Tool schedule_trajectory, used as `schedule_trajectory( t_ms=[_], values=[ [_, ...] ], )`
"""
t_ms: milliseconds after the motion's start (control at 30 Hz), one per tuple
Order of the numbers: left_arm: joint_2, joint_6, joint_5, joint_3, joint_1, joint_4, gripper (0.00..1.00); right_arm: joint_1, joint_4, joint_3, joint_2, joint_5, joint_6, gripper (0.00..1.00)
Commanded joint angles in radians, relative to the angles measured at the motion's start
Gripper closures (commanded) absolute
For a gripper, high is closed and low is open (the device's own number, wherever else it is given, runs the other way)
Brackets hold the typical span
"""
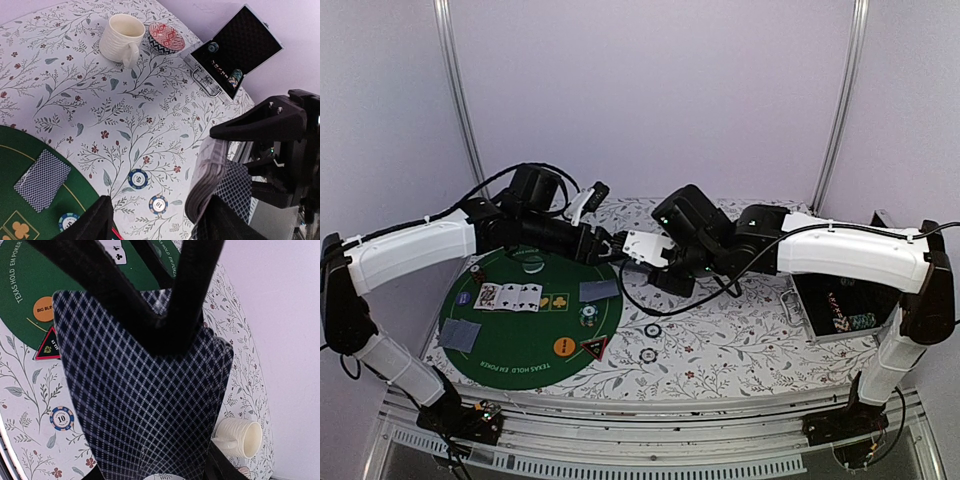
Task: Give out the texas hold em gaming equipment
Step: Pick up the poker card from the face-down deck piles.
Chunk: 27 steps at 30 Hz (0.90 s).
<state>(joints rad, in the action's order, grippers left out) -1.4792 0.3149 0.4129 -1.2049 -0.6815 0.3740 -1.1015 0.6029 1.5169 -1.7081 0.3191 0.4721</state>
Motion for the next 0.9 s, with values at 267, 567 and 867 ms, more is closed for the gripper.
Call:
schedule_trajectory(
  t_ms=[267, 567, 867],
  values=[
    [0.07, -0.011, 0.088, 0.013, 0.005, -0.006, 0.44, -0.005, -0.042, -0.001, 0.009, 0.038, -0.006, 0.54],
    [0.072, -0.022, 0.117, 0.013, 0.005, -0.009, 0.81, -0.004, -0.042, -0.003, 0.011, 0.043, -0.006, 0.54],
    [0.101, -0.031, 0.1, 0.008, 0.006, -0.006, 1.0, 0.017, -0.042, -0.02, 0.017, 0.041, -0.017, 0.54]
  ],
)
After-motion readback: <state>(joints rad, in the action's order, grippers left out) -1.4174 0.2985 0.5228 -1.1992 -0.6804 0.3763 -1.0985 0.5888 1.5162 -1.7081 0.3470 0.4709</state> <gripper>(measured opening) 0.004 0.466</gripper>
